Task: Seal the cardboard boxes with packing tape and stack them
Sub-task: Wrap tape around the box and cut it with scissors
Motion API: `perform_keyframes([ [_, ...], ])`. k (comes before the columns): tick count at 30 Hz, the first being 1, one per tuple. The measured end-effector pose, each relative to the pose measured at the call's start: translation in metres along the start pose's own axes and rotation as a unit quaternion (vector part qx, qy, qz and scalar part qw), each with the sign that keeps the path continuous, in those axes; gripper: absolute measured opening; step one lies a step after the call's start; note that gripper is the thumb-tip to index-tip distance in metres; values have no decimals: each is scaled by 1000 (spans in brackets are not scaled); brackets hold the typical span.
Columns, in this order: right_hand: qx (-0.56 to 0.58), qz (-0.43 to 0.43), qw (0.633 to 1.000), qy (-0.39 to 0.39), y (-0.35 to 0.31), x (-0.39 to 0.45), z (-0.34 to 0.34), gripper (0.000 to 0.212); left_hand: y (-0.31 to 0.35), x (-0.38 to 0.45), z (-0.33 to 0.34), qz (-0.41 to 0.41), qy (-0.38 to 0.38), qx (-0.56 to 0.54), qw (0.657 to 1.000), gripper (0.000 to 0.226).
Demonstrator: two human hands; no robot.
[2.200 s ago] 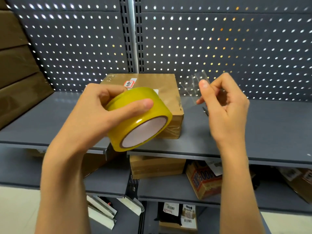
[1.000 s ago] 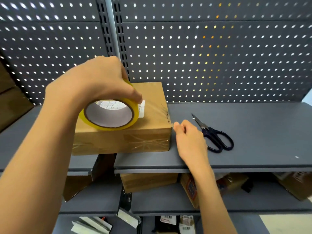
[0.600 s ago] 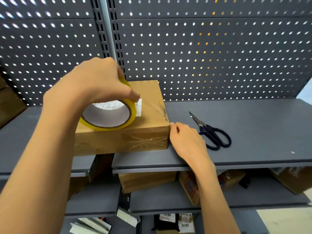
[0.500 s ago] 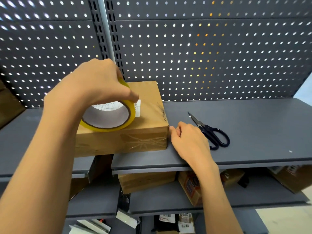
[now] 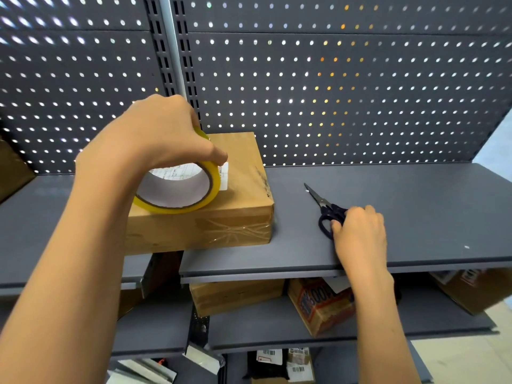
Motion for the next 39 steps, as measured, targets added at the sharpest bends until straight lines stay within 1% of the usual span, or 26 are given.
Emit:
perform_keyframes([
  [5, 59, -26, 998, 12, 0, -5, -14, 27, -1, 1, 2, 1, -1, -2, 1000, 59],
  [9, 146, -94, 984, 44, -10, -14, -27, 28, -1, 4, 3, -2, -2, -5, 1000, 54],
  [12, 184, -117, 973, 70, -17, -24, -30, 39, -2, 5, 4, 3, -2, -4, 1000, 52],
  [14, 181, -134, 971, 83, -21, -32, -31, 47, -3, 6, 4, 5, -3, -5, 1000, 52],
  [16, 172, -157, 968, 96, -26, -41, -32, 50, -2, 7, 4, 5, -3, -8, 1000, 49],
  [21, 159, -194, 961, 116, -27, -61, -45, 45, -3, 8, 4, 8, -10, -8, 1000, 46],
  [27, 127, -235, 957, 112, -38, -89, -63, 43, -4, 11, 4, 7, -17, -10, 1000, 51],
  [35, 97, -248, 959, 96, -37, -105, -72, 39, -7, 13, 5, 6, -20, -16, 1000, 58],
  [39, 76, -240, 960, 119, -40, -106, -67, 39, -7, 12, 5, 8, -18, -20, 1000, 59],
])
Point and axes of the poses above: each hand's wrist, its own x-axis towards the middle knuckle, its own z-axis out of the palm, y = z × x, the point moved 5 cm from there along x, towards the middle knuckle, and after that the axes turned 3 degrees about -x, right-handed, at the moved point
